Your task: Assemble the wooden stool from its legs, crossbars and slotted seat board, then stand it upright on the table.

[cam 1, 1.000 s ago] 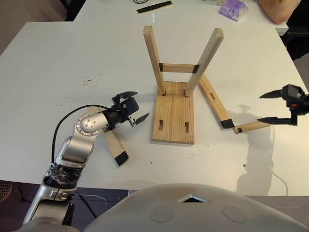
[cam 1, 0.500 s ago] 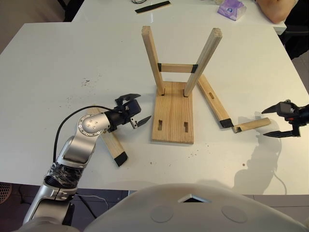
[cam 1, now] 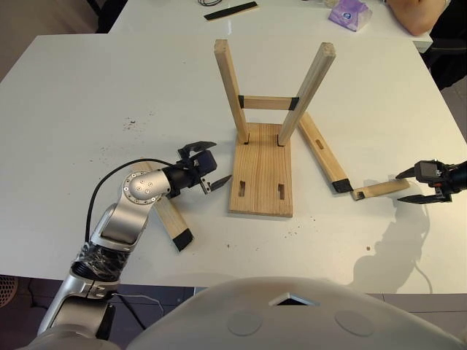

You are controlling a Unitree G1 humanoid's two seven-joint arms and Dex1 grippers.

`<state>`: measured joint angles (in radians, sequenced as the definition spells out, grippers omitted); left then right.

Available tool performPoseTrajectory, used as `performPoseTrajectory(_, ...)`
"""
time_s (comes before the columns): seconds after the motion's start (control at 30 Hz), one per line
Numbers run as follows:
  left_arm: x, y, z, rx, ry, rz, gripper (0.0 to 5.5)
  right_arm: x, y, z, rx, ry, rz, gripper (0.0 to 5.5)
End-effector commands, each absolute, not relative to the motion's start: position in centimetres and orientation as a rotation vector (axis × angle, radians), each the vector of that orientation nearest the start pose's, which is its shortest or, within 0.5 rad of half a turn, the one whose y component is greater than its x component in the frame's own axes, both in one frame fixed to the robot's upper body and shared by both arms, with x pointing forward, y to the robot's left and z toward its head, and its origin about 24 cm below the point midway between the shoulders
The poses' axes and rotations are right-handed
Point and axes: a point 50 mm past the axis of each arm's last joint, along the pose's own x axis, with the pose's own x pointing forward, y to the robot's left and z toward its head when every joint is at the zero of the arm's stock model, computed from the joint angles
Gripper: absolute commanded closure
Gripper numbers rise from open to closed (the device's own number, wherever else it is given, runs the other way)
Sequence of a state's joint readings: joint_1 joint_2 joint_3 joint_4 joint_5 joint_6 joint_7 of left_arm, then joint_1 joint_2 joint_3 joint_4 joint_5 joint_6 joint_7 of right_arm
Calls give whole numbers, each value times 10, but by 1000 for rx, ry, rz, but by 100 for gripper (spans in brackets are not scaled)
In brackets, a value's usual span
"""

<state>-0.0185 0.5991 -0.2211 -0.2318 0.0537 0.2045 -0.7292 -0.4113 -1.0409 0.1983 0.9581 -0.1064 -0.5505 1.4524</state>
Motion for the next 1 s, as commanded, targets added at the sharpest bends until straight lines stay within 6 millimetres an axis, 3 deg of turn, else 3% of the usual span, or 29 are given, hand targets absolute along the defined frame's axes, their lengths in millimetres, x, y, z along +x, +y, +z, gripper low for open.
performPoseTrajectory(0.03,236,170,67,631,235,-893,70,225,-364,72,-833,882,1218,329)
performPoseTrajectory(0.27,241,173,71,624,223,-865,70,226,-362,76,-832,860,1223,418)
performPoseTrajectory(0.33,242,173,73,620,212,-858,70,227,-361,80,-769,828,1212,419)
performPoseTrajectory(0.47,247,172,85,579,155,-826,70,225,-367,104,-670,770,1157,419)
performPoseTrajectory(0.63,256,183,112,477,91,-740,70,221,-385,148,-589,649,1003,419)
performPoseTrajectory(0.7,254,177,128,414,45,-776,70,228,-366,162,-501,535,1050,419)
performPoseTrajectory(0.77,247,159,146,286,-33,-887,70,231,-327,168,-392,417,1172,419)
performPoseTrajectory(0.87,237,137,161,131,-88,-1027,115,226,-266,171,-283,300,1362,419)
performPoseTrajectory(1.0,219,126,172,-52,-92,-1198,174,223,-227,183,-175,211,1479,419)
